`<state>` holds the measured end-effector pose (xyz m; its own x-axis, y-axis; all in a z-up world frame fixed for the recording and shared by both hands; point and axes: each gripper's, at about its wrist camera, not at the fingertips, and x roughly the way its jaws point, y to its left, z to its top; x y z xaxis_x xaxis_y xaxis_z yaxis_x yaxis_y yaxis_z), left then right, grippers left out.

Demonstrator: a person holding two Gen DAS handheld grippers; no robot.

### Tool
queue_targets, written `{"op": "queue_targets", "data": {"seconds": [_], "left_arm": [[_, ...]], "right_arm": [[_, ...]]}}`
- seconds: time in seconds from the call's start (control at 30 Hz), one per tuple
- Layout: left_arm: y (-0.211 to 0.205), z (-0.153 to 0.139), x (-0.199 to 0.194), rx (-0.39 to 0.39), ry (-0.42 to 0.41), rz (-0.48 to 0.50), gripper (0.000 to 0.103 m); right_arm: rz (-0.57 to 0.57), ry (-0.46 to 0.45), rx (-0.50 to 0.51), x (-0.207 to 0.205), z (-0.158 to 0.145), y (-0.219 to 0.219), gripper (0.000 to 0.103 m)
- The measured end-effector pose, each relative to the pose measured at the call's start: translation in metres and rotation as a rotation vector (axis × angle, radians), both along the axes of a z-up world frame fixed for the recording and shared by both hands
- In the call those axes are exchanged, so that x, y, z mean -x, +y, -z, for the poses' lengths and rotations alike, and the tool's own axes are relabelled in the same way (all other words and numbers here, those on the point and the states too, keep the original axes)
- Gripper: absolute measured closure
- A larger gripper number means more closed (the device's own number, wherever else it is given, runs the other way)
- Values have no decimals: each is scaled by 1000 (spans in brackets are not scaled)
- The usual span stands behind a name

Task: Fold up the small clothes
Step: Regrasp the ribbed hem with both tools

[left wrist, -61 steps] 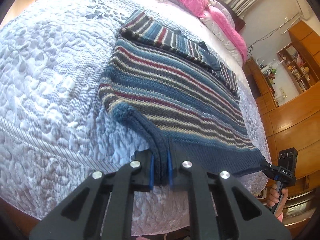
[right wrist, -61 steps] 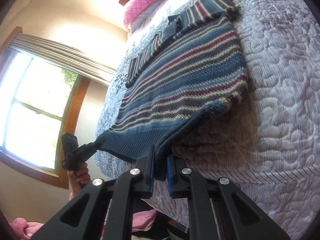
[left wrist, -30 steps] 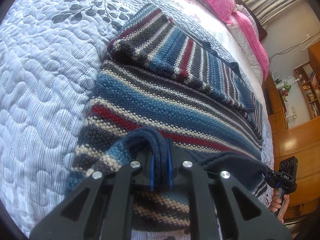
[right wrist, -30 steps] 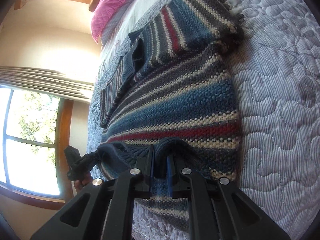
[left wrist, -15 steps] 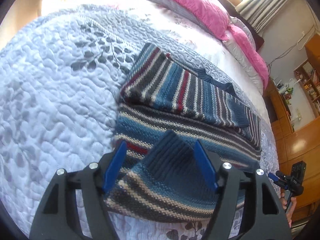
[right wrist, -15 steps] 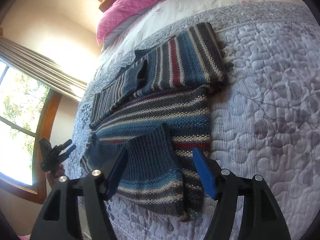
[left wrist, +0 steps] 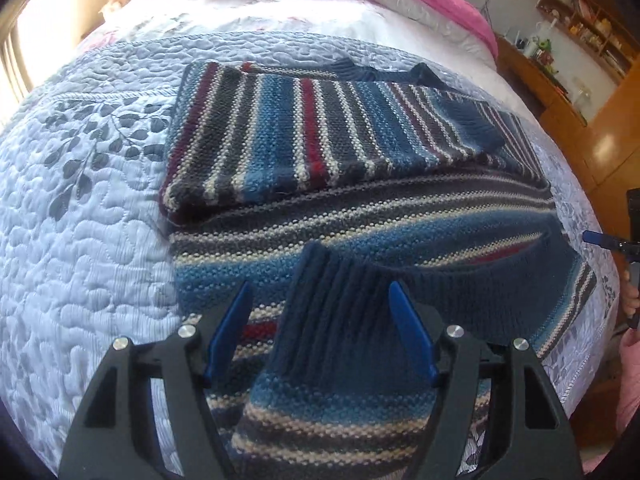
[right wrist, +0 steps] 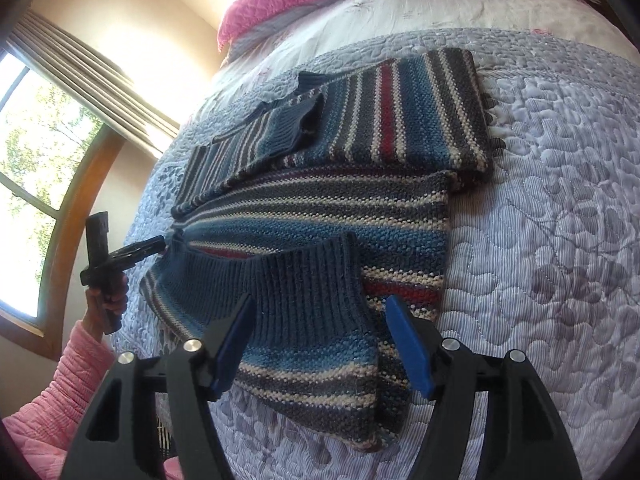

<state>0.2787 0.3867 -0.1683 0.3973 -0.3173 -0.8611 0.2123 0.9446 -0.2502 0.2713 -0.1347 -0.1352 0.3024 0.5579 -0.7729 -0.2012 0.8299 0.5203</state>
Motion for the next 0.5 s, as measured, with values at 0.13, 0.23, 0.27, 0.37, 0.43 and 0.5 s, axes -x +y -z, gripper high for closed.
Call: {"op": "queue_targets", "data": {"seconds": [0.13,0.23,0.27,0.37,0.43,0.5], "left_arm": [[-5,11,-6,25,24,23,33],[-13,15,-4,37,31,71,40],[-17,15,-2,26,29,81,44],[-26,16,2,-16,18,107,63],[-27,14,4,-31,0,114,76],[-27,12,7,-31,-12,117,83]], "right_arm": [[-20,3,2,-9,7,5,34],[-56,-15,29,-14,8,11,34],[-70,-23,40,-15,7,13,33],[-104,-42,48,-18,7,18,31],[-127,-54,53,-21,7,21,31],[-150,-61,75,-23,8,24,30]]}}
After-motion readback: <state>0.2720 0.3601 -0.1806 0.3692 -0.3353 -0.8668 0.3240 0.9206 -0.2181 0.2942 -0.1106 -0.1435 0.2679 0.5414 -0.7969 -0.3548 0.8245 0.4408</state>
